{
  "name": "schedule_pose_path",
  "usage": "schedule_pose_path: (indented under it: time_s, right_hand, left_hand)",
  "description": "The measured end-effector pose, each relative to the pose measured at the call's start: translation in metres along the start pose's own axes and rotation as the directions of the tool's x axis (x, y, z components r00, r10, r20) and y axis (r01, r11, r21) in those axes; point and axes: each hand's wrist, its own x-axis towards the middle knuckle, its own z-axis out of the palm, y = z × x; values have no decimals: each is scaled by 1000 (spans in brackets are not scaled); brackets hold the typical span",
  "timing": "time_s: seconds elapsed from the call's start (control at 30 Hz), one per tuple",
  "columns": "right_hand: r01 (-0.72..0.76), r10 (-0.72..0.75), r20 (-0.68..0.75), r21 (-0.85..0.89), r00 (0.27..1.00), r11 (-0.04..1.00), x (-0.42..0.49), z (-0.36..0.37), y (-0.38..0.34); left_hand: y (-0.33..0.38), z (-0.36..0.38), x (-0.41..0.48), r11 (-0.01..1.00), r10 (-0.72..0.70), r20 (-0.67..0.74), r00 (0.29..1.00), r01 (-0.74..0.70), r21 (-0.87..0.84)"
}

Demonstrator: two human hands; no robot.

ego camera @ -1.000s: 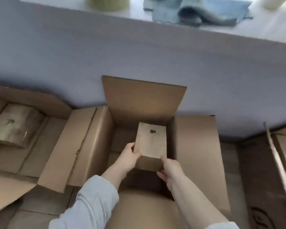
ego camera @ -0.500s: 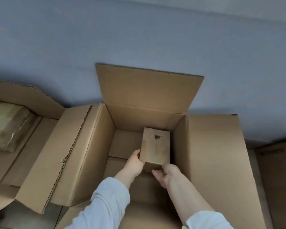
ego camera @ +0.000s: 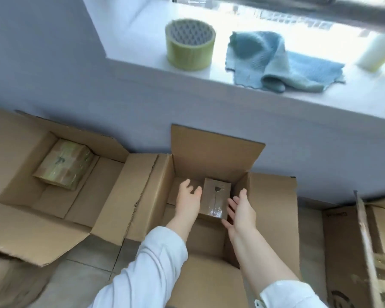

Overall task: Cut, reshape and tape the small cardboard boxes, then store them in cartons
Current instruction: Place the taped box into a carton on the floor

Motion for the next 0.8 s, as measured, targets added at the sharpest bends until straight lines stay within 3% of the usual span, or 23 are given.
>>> schedule_pose_path:
  time_s: [0.2,0.4,0.63,0.8]
  right_hand:
    - [122,-112,90,-123,990,985,-193,2,-81]
    - [191,-153,255,-130,955,973,-402,-16,-134]
    - [339,-243,471,-131,848,932,-529,-17,-137]
    - [371,-180,678,-145,712,917,-612,-11,-92]
  left_hand:
    - [138,-71,-154,986,129,-99,987,-138,-88]
    - [234,-154,-322,941,29,-186,982,-90,-326]
    - [254,-213,-456,841,73,-354,933,-248,-481]
    - [237,-273,-538,726,82,-591,802,-455,-516]
